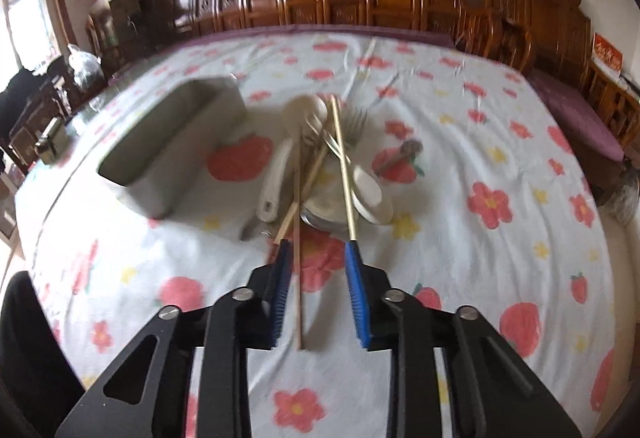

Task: Organize utensils
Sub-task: 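Reach the right tool into the utensil pile and grasp a bamboo chopstick, then grasp a second bamboo chopstick with the left tool while the right tool holds its chopstick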

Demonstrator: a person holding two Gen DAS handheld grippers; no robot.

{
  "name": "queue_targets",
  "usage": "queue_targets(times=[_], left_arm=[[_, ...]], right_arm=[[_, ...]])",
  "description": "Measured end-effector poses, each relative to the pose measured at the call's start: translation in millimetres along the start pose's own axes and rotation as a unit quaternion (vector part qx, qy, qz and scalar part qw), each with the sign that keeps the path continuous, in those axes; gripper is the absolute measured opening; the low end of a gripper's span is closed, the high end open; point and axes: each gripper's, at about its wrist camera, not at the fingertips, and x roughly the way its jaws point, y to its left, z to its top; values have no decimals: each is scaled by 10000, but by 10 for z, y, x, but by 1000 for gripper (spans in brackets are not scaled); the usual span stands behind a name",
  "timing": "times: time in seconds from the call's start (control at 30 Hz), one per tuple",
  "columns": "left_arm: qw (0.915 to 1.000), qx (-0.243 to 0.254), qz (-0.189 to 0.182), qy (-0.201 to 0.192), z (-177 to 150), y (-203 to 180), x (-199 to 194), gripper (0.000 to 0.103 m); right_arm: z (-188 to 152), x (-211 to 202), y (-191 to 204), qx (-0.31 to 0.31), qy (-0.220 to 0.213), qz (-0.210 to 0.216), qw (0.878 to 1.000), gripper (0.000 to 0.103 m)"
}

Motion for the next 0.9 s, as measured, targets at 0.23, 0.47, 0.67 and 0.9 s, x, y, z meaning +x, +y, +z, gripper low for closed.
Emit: queue_targets(times=[0.23,0.47,0.67,0.9], left_arm=[[9997,113,-27,227,19,-141,267,96],[9977,150,25,663,-39,-269,597,93],[9950,-3,55,994,-68,-417,822,86],[9897,-141,-43,1426,-11,-756,1225,70]], right_arm=[[80,409,-152,21,420,-68,9991,23],[53,568,-231,-74,656,-110,9978,6],[25,418,-362,7,622,66,9980,6],[-31,157,-525,174,322,337,9988,6]])
